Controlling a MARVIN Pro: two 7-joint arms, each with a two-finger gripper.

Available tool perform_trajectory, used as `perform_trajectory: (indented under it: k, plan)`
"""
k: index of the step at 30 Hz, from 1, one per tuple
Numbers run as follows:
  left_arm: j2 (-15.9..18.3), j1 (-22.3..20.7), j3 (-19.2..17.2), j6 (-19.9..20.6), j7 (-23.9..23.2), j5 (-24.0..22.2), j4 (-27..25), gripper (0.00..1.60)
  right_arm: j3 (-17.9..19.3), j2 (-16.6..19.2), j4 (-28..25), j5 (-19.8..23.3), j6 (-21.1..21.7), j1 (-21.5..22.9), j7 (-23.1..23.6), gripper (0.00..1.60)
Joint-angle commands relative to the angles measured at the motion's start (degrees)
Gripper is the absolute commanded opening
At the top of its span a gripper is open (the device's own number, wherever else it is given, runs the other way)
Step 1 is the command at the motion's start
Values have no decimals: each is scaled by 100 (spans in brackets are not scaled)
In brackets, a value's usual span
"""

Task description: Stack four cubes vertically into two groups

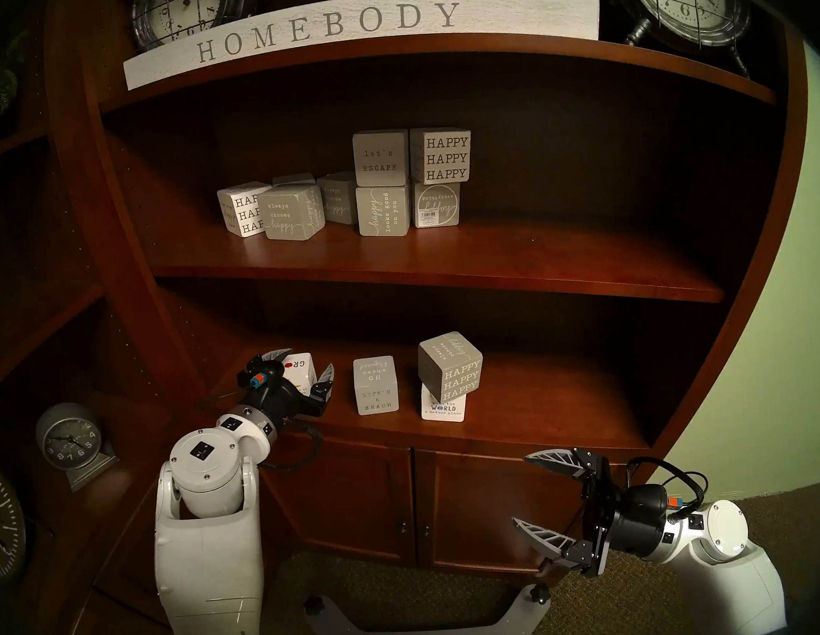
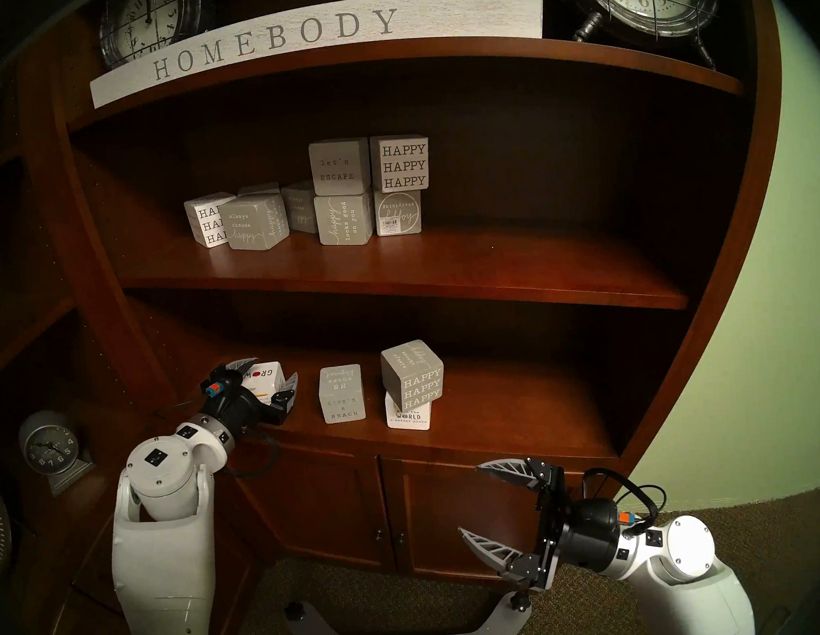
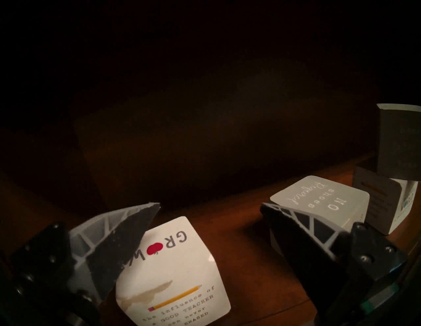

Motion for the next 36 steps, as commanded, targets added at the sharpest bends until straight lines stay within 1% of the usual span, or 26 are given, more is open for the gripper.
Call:
perform_trajectory:
  k: [1, 2, 3, 5, 6, 7, 8, 15, 19, 25, 27, 28, 30, 36]
  plan:
    - [5, -107, 231, 169, 697, -97, -107, 160, 12, -28, -55, 74, 28, 29, -17, 160]
    - [4, -88, 226, 212, 723, -121, -148, 160, 13, -30, -55, 73, 28, 30, -16, 160]
    - [6, -50, 280, 260, 919, -136, -190, 160, 15, -33, -55, 72, 30, 30, -13, 160]
    - [9, 26, 309, 291, 1046, -236, -267, 160, 17, -37, -55, 70, 31, 31, -10, 160]
    - [12, 75, 374, 327, 1242, -211, -305, 160, 19, -40, -55, 69, 33, 31, -8, 160]
    - [13, 95, 383, 344, 1257, -216, -328, 160, 20, -42, -55, 68, 33, 32, -7, 160]
    - [16, 129, 435, 352, 1424, -257, -350, 160, 21, -43, -55, 68, 35, 32, -5, 160]
    - [25, 241, 662, 372, 2133, -549, -402, 160, 31, -58, -56, 63, 46, 34, 6, 160]
    - [27, 273, 741, 360, 2287, -641, -402, 160, 36, -67, -56, 60, 52, 36, 13, 160]
    - [29, 308, 801, 304, 2529, -792, -269, 160, 46, -83, -57, 53, 64, 39, 27, 160]
    - [29, 301, 778, 250, 2546, -841, -221, 160, 50, -89, -57, 51, 67, 40, 32, 160]
    - [27, 292, 778, 224, 2576, -770, -195, 160, 51, -92, -57, 50, 68, 40, 34, 160]
    - [29, 283, 748, 147, 2531, -799, -171, 160, 54, -96, -57, 48, 71, 41, 38, 160]
    - [39, 237, 737, 170, 2606, -784, -109, 160, 61, -108, -57, 42, 77, 43, 48, 160]
